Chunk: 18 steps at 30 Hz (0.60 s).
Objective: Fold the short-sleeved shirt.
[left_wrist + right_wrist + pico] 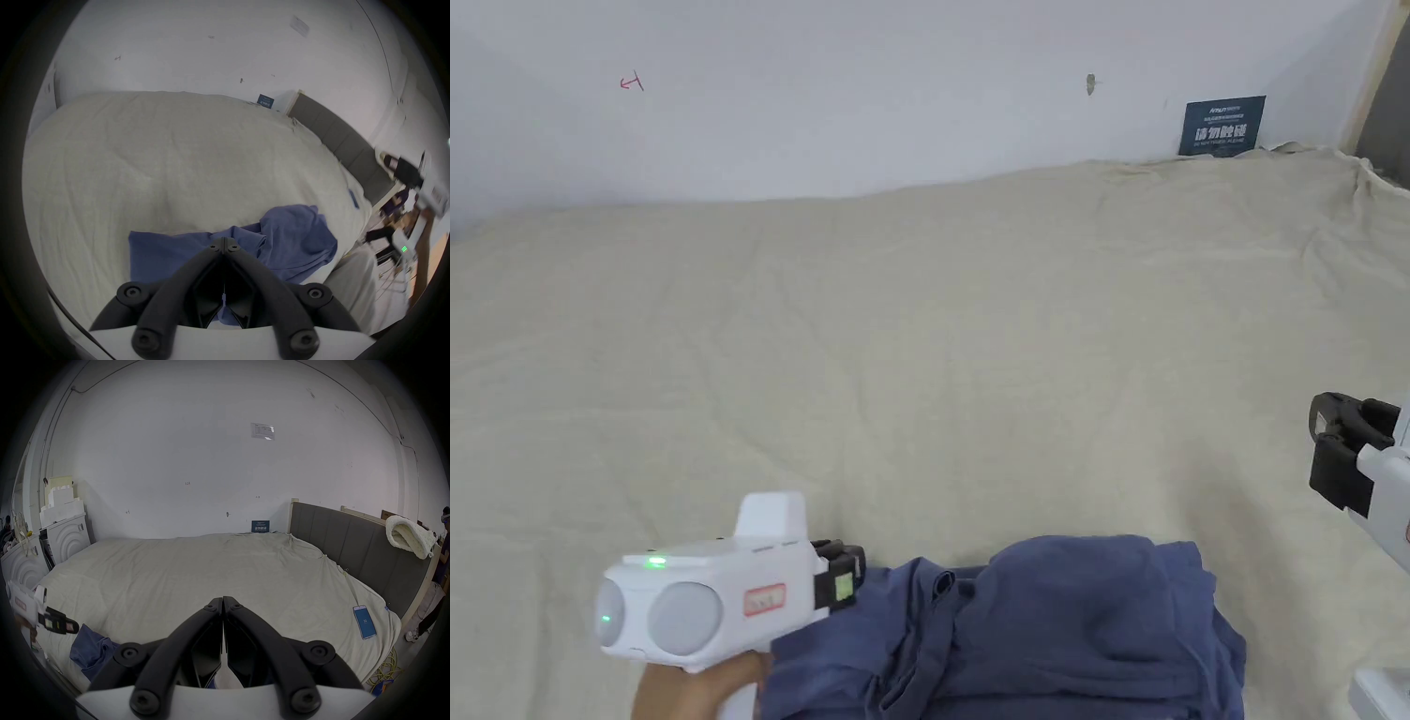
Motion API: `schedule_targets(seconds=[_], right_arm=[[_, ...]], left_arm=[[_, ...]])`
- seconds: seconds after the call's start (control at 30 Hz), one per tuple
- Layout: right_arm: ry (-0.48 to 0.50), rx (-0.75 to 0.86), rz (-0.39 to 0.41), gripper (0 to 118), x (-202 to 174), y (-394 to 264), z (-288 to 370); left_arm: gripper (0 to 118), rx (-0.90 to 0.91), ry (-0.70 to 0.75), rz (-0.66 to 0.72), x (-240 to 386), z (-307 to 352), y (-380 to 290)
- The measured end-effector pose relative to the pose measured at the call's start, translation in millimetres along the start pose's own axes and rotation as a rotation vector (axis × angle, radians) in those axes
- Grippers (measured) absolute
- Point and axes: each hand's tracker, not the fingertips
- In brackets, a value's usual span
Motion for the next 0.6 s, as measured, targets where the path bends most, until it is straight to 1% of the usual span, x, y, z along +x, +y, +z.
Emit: schedule_targets(seconds=[0.07, 0.23, 0.27, 0.3, 0.33, 0.47, 0.5, 0.6], right_arm=[[0.001, 0.0, 0.001, 0, -0.9, 0.3, -0.7], [0.007, -0.008, 0.004, 0, -3.6, 0.7, -2.9], [0.008, -0.009, 0.006, 0, -4.6, 0.8, -3.7], [0.008, -0.011, 0.009, 0, -5.4, 0.8, -4.4], [0.009, -0.012, 0.01, 0, -6.1, 0.7, -4.9], [0.013, -0.022, 0.014, 0, -10.1, -1.0, -8.7], [0.015, -0.025, 0.015, 0, -10.9, -1.5, -9.5], [0.019, -0.036, 0.022, 0, -13.6, -3.1, -12.1]], left_arm=[[0, -0.008, -0.025, 0.065, -18.7, 8.8, 6.7], [0, -0.074, -0.086, 0.149, -65.0, 18.1, 9.0], [3, -0.1, -0.108, 0.169, -74.4, 17.2, 7.7], [9, -0.124, -0.108, 0.188, -82.9, 15.8, 6.0], [18, -0.15, -0.121, 0.204, -88.5, 13.7, 3.4], [88, -0.169, -0.101, 0.245, -107.6, 4.4, -8.6], [96, -0.177, -0.1, 0.251, -109.8, 1.4, -10.5], [97, -0.194, -0.092, 0.257, -122.8, -11.2, -15.4]])
